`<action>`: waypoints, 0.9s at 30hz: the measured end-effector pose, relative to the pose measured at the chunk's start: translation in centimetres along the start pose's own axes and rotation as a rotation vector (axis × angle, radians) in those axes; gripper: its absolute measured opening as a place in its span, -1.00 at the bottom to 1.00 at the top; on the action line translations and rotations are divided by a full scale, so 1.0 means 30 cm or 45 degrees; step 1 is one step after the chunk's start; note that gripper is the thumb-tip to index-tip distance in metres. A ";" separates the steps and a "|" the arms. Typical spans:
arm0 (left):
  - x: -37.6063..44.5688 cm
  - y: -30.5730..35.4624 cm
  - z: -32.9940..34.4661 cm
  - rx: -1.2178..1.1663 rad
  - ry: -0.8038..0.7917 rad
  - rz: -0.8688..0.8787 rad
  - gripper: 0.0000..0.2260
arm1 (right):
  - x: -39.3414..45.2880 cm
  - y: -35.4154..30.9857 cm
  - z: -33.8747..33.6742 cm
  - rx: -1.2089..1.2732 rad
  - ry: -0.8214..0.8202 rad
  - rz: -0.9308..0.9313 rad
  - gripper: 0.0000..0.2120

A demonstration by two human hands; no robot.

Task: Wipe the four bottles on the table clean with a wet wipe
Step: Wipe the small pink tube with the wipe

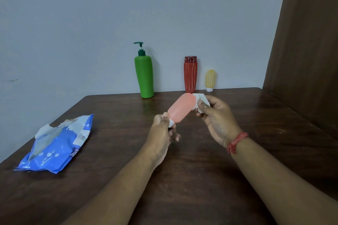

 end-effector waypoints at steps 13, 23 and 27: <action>0.011 -0.044 0.013 -0.425 -0.118 -0.270 -0.68 | -0.042 -0.023 0.040 -0.617 0.033 -0.279 -0.83; 0.024 -0.076 0.002 -0.627 -0.136 -0.433 -0.71 | -0.072 -0.059 0.062 -0.632 0.228 -0.464 -0.89; 0.034 -0.077 -0.010 -0.637 -0.097 -0.452 -0.67 | -0.099 -0.031 0.138 -0.890 0.099 -0.551 -0.86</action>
Point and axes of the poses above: each hand's wrist, its own x-axis towards the middle knuckle, its own z-axis out of the palm, y = z × x, the point moved 5 cm from there along x, towards the middle knuckle, and after that the axes turned 12 degrees about -x, right-handed, at the moved point
